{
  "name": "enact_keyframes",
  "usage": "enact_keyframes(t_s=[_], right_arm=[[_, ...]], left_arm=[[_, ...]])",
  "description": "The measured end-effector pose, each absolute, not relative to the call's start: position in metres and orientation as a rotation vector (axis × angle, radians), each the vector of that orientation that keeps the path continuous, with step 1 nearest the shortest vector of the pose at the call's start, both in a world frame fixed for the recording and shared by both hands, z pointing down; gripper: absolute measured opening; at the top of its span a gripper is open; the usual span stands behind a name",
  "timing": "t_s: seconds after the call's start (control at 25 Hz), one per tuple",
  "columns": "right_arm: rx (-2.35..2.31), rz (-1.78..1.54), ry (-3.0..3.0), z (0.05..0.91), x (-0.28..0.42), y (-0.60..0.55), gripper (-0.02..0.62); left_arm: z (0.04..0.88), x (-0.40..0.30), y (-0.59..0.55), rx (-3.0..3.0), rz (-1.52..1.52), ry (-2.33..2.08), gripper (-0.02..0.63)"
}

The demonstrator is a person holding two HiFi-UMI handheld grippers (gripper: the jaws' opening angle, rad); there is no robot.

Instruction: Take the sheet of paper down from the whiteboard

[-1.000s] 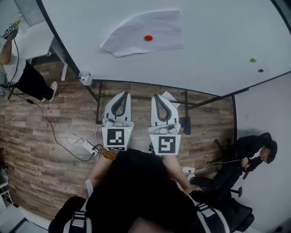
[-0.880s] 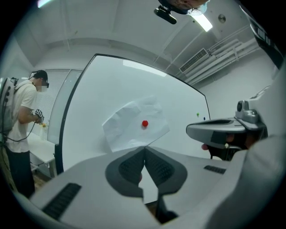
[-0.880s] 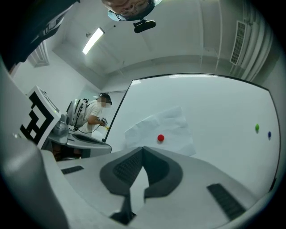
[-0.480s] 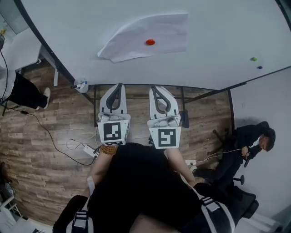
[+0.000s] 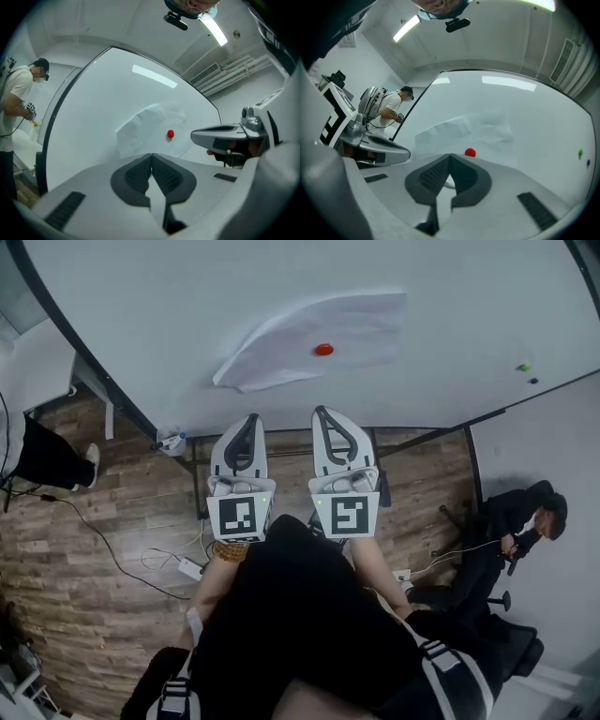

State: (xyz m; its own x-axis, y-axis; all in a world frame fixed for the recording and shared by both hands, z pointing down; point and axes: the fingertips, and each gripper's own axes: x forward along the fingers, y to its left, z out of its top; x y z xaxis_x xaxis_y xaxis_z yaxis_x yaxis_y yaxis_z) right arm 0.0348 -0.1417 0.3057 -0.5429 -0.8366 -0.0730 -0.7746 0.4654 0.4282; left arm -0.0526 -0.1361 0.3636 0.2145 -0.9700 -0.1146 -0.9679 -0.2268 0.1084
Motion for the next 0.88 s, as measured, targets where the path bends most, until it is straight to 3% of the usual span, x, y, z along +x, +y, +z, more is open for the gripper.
enact_keyframes(t_s=[0.88], right_arm=[[1.533,-0.683,-2.475,0.298,0.06,-0.193,0.0]], left_arm=[[0.37,-0.056,-0.172,2.454,-0.287,-1.935,0.012]])
